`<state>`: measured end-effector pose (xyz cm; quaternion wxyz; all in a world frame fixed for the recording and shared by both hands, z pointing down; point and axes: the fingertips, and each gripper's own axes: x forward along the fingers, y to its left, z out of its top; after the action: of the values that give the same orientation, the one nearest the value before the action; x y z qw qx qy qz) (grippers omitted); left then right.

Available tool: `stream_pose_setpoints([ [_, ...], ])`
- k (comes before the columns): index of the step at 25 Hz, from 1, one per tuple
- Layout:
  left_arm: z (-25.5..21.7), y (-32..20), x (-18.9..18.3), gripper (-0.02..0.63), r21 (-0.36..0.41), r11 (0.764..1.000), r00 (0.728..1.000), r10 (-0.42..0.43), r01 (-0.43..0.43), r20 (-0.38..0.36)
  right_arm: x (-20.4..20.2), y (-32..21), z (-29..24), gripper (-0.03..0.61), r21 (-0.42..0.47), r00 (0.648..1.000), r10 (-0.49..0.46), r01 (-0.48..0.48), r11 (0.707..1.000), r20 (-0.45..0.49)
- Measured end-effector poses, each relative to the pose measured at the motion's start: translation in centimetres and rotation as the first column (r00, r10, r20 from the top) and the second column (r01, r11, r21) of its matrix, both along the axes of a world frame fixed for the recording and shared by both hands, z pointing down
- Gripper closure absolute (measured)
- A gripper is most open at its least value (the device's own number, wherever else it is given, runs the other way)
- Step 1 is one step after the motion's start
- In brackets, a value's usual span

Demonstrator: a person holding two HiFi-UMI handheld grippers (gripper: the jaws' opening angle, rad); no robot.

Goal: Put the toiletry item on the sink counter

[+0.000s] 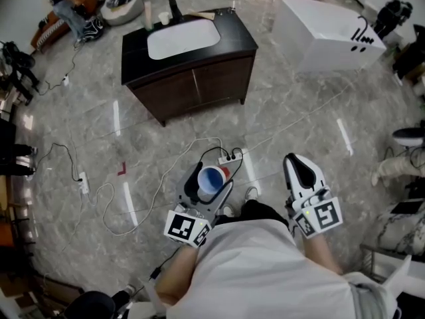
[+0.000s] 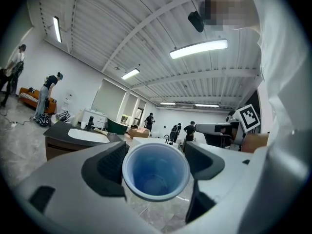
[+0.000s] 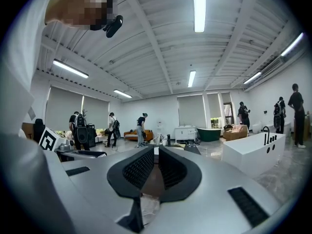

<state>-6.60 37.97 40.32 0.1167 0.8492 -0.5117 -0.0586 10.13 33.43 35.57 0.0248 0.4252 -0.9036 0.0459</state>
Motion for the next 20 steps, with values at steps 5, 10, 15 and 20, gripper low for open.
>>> stream_pose_setpoints([
  [5, -0.3, -1.2, -0.5, 0.235, 0.007, 1.000, 1.000, 0.002, -0.002, 0.002, -0.8, -1.2, -0.4, 0.525, 0.011, 1.000, -0.010, 0.010, 1.000, 0.000],
  [10, 0.0, -2.9, 0.0, 0.235, -0.003, 1.000, 1.000, -0.004, 0.004, 0.003, -0.6, -3.3, 0.0, 0.525, 0.003, 1.000, -0.021, 0.021, 1.000, 0.007],
  [15, 0.4, -6.1, -0.1, 0.235, -0.018, 0.999, 0.999, -0.033, 0.033, 0.010, -0.9, -7.2, 0.4, 0.525, -0.002, 0.999, -0.050, 0.050, 0.999, 0.013],
  [20, 0.2, -10.4, 0.4, 0.235, -0.021, 0.998, 0.998, -0.052, 0.052, 0.027, 0.5, -11.8, 0.6, 0.525, -0.007, 0.999, -0.046, 0.046, 0.999, 0.029],
])
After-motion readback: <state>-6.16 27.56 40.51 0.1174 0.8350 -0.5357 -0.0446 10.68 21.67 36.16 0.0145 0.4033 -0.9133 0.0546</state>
